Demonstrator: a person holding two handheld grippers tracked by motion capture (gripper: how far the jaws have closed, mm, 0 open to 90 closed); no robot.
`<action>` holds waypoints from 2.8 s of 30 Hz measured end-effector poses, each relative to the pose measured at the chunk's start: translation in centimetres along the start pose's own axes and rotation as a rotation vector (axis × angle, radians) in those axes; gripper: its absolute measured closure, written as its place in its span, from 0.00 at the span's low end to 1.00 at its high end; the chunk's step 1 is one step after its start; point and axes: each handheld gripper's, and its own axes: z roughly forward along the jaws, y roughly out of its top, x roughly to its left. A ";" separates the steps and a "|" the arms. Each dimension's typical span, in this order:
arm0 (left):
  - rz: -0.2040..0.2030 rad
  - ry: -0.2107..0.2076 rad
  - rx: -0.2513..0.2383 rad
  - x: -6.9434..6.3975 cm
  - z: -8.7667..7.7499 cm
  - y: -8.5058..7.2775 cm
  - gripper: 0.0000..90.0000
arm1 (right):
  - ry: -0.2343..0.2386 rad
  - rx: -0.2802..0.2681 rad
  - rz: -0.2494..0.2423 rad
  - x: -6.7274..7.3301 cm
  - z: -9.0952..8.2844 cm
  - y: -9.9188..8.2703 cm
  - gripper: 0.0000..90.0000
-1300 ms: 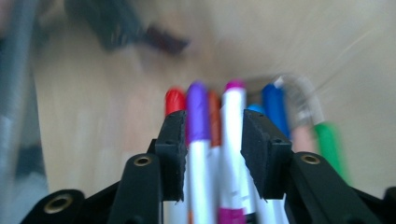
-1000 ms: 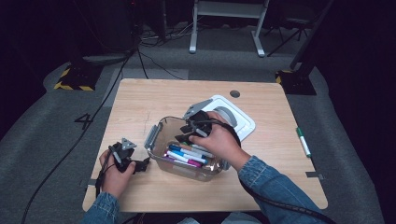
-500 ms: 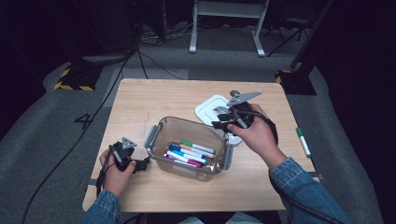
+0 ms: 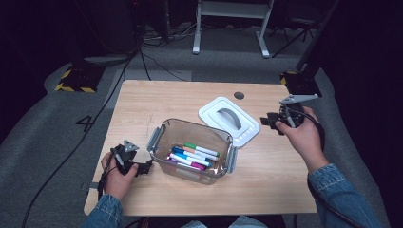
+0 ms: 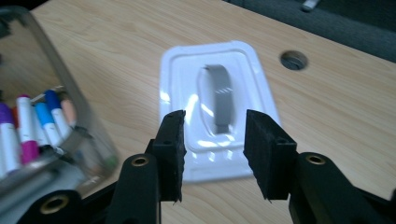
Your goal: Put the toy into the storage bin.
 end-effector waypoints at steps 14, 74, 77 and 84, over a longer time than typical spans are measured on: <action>-0.002 -0.002 0.002 0.0 0.0 0.0 0.00 | -0.186 0.043 0.148 -7.9 -1.7 -6.1 0.66; -0.004 0.001 -0.002 0.0 -0.1 -0.1 0.00 | -0.286 0.242 0.274 -13.3 3.7 -14.7 0.85; -0.004 0.001 -0.002 0.0 -0.1 -0.1 0.00 | -0.295 0.247 0.266 -13.1 3.7 -14.7 0.86; -0.003 0.001 -0.002 0.0 -0.1 -0.1 0.00 | -0.290 0.250 0.282 -12.8 3.7 -14.6 0.86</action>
